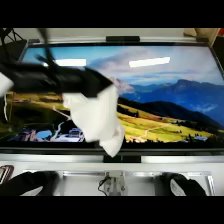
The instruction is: Fold the shirts.
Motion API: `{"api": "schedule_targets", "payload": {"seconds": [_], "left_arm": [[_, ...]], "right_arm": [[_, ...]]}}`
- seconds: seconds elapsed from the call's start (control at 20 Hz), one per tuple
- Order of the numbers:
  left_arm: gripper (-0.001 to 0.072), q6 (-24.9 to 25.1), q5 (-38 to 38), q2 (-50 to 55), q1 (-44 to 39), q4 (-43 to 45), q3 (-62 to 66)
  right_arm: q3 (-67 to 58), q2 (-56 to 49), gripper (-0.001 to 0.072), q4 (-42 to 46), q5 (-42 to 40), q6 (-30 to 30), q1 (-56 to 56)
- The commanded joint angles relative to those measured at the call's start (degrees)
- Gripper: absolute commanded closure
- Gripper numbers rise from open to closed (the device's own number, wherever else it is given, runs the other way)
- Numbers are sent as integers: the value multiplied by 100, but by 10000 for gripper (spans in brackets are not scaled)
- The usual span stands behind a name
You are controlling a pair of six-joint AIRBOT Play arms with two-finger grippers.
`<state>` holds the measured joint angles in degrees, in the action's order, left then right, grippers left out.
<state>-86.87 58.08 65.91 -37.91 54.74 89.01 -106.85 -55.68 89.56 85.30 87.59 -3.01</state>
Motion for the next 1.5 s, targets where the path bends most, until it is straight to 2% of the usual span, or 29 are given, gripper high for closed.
{"api": "schedule_targets", "payload": {"seconds": [0.0, 0.1, 0.15, 0.2, 0.25, 0.35, 0.45, 0.55, 0.6, 0.7, 0.85, 1.0, 1.3, 1.4, 1.45], "left_arm": [[652, -1029, -1572, 26, -1394, 289, -1731], [652, -1342, -1727, 273, -1768, 289, -2339], [618, -1414, -1578, 376, -1808, 284, -2527], [344, -1416, -1292, 424, -1753, 293, -2581], [-13, -1384, -890, 407, -1561, 293, -2549], [-13, -1029, 17, 199, -809, 715, -2291], [-13, -1034, 723, -122, 258, 1596, -1928], [11, -918, 1270, -319, 1464, 2179, -1779], [56, -785, 1569, -293, 2037, 2199, -1814], [55, -699, 1740, -164, 2966, 2175, -2210], [55, -702, 1322, 118, 3477, 1788, -3086], [55, -706, 470, 472, 3351, 1220, -3794], [66, -798, -951, 1231, 2861, 1117, -3926], [203, -793, -1126, 1351, 2844, 1121, -3926], [205, -791, -1211, 1351, 2848, 1123, -3928]], "right_arm": [[-87, 205, 46, 146, 586, 70, 2], [-85, -15, 47, -105, 1095, 70, 2], [-87, -170, 47, -282, 1300, 70, 2], [-85, -352, 46, -479, 1427, 90, 2], [-85, -577, 47, -734, 1478, 162, 2], [-85, -1093, 46, -1364, 1462, 284, 2], [-85, -1707, 46, -1827, 1462, 326, 120], [-85, -2352, 46, -1683, 1333, 317, 579], [-85, -2669, 46, -1606, 1174, 317, 866], [-87, -3370, 46, -1561, 636, 372, 1462], [-87, -4350, 46, -1897, -245, 776, 1939], [-87, -5184, 46, -2979, -466, 796, 1958], [-87, -5982, 44, -3084, -839, 970, 1967], [-87, -6113, 44, -3123, -1014, 1075, 2017], [-87, -6170, 44, -3121, -1056, 1075, 2050]]}}
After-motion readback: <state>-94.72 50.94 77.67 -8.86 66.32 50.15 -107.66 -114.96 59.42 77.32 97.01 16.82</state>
